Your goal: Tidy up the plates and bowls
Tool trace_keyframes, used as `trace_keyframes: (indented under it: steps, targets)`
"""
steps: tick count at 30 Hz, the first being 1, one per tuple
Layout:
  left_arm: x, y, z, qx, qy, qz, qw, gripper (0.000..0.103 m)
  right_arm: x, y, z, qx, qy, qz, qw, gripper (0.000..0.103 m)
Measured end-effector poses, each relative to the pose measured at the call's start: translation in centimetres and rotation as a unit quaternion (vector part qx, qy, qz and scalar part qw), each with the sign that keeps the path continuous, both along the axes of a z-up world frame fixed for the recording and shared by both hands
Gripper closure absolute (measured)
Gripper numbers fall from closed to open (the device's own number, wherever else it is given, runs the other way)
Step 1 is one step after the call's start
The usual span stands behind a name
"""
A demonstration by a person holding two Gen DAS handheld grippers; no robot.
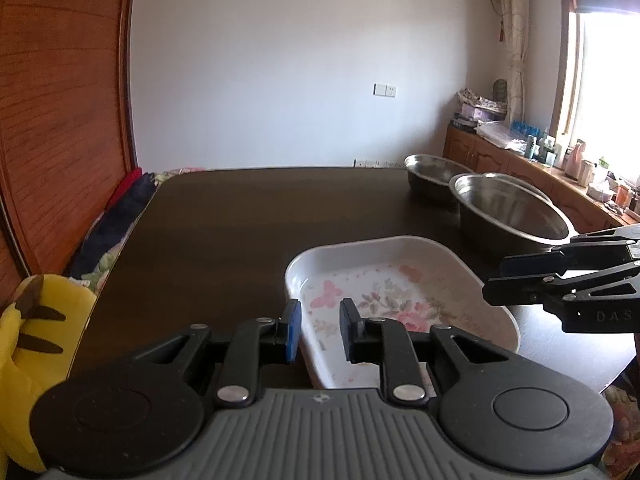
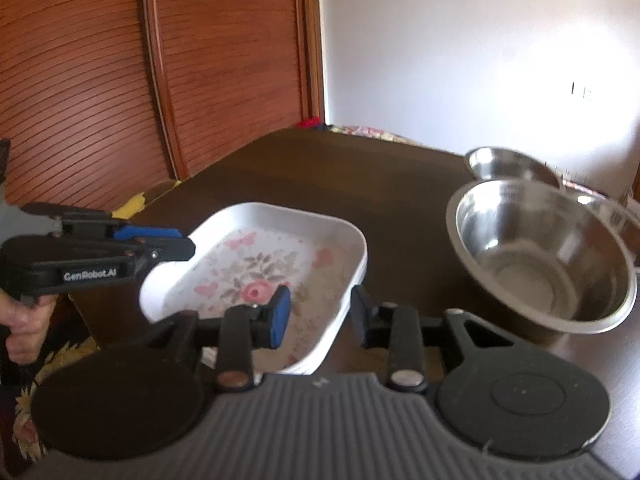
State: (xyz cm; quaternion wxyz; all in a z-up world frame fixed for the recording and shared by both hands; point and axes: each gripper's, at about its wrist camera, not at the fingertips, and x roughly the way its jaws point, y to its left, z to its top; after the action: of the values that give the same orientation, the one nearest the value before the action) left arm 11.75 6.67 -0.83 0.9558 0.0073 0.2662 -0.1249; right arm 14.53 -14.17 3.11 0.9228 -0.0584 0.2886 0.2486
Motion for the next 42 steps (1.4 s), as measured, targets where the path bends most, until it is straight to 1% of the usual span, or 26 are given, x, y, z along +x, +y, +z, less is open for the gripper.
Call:
trace_keyframes:
  steps: [5, 9, 12, 19, 28, 32, 38, 42]
  targets:
    - [-0.7, -0.7, 0.9, 0.001, -0.019, -0.009, 0.9998, 0.042, -1.1, -0.9, 0.6, 0.009, -0.024, -0.004, 1.0, 0.068]
    - [-1.2, -1.7, 1.4, 0.006, -0.037, -0.015, 0.9992, 0.032, -2.4, -1.6, 1.0, 0.009, -0.057, -0.013, 0.998, 0.069]
    - [-1.4, -2.5, 1.6, 0.008, -0.046, -0.02, 0.9987, 0.026, -2.9, -2.5, 1.2, 0.016, -0.066, -0.02, 0.998, 0.069]
    - [-1.6, -4.5, 1.5, -0.002, -0.057, -0.035, 0.9977, 0.018, -4.3, -4.9, 1.4, 0.026, -0.087, -0.047, 0.995, 0.068]
    - [-1.7, -7.3, 1.2, -0.006, -0.059, -0.057, 0.9966, 0.013, -5.3, -8.2, 1.6, 0.041, -0.115, -0.087, 0.989, 0.068]
    - [-1.8, -8.4, 1.0, -0.001, -0.062, -0.065, 0.996, 0.011, -5.7, -9.1, 1.4, 0.043, -0.118, -0.1, 0.987, 0.068]
    - [-1.7, -9.5, 0.9, -0.004, -0.06, -0.074, 0.9954, 0.009, -6.3, -10.2, 1.1, 0.037, -0.126, -0.113, 0.985, 0.068]
    - [-1.5, -10.0, 1.1, -0.008, -0.062, -0.078, 0.995, 0.004, -6.4, -11.0, 1.0, 0.039, -0.127, -0.121, 0.984, 0.067]
